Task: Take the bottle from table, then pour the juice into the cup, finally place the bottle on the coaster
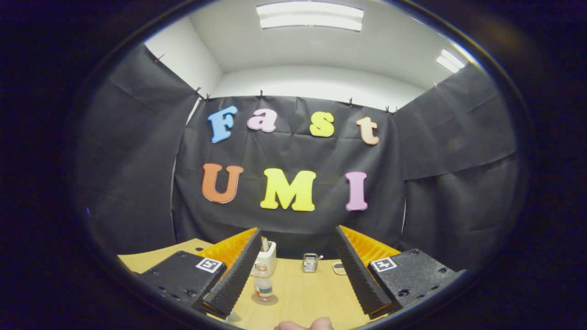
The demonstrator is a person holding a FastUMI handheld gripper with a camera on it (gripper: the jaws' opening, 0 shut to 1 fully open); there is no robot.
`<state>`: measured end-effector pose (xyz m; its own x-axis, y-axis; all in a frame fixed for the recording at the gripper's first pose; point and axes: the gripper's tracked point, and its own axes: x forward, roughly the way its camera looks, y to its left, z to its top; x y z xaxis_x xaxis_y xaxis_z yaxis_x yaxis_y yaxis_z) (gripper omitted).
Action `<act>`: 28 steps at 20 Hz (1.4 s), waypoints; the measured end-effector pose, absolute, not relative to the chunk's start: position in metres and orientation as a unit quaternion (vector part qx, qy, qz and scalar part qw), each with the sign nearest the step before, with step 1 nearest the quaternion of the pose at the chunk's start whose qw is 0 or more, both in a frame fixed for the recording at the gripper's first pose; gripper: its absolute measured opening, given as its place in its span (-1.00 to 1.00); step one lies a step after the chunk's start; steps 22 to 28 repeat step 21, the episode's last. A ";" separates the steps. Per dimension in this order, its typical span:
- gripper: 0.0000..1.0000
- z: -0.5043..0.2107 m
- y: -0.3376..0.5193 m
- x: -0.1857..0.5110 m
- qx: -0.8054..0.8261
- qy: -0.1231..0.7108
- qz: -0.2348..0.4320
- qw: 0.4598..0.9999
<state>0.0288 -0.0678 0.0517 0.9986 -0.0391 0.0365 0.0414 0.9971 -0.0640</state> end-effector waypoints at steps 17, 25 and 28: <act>1.00 0.044 -0.089 -0.042 -0.019 -0.019 -0.046 0.999; 1.00 0.043 -0.090 -0.042 -0.021 -0.019 -0.046 0.999; 1.00 0.043 -0.090 -0.042 -0.021 -0.019 -0.046 0.999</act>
